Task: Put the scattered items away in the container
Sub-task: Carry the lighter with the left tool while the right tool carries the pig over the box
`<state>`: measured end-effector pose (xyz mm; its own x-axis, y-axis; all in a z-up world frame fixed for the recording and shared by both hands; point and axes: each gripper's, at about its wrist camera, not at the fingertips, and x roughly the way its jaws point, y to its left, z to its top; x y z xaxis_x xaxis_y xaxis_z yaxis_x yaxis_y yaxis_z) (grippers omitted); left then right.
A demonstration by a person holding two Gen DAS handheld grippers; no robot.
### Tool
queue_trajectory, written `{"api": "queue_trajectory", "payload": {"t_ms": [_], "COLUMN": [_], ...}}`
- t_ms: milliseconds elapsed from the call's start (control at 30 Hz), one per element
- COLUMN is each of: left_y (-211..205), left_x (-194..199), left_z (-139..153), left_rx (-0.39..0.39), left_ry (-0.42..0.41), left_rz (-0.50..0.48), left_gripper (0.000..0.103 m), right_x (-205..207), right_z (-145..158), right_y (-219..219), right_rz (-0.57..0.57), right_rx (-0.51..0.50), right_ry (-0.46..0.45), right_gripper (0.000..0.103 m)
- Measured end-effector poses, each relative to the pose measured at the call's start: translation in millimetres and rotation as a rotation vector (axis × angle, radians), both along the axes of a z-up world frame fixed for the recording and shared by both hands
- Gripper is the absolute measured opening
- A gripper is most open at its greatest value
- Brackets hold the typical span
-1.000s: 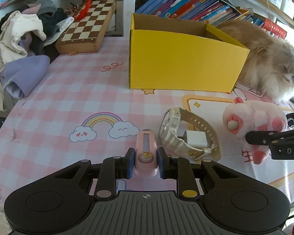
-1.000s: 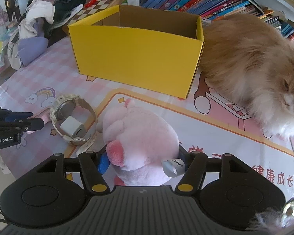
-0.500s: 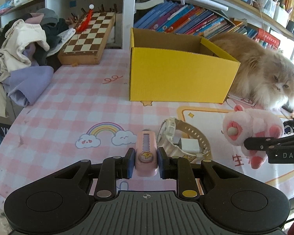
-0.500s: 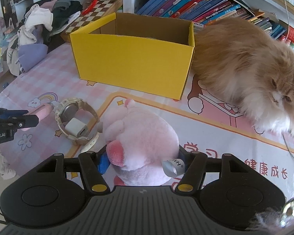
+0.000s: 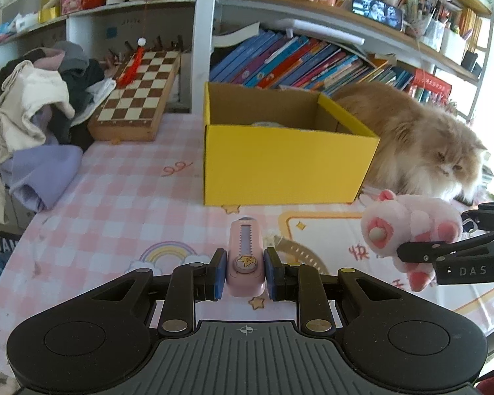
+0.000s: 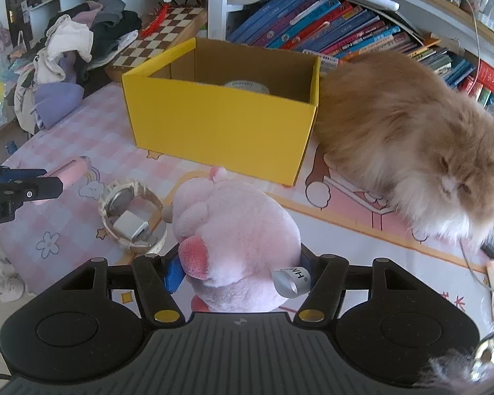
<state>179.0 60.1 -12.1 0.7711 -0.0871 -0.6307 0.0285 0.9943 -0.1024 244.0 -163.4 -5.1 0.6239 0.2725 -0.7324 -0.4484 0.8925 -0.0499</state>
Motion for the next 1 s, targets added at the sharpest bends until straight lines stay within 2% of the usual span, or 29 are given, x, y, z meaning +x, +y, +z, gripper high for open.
{"api": "queue_trajectory", "payload": {"t_ms": [567, 1000], "left_y": [1, 4], "left_x": [8, 27], "left_z": [32, 57], "left_rx": [0.014, 0.030], "left_ry": [-0.081, -0.144], "left_rz": [-0.052, -0.070], "left_gripper": [0.023, 0.023], "right_x": [6, 29], "right_z": [30, 61], "right_y": [10, 19], "right_rz": [0.053, 0.095], "right_rx": [-0.012, 0.004], "right_ry": [-0.065, -0.131], "right_gripper": [0.062, 0.062]}}
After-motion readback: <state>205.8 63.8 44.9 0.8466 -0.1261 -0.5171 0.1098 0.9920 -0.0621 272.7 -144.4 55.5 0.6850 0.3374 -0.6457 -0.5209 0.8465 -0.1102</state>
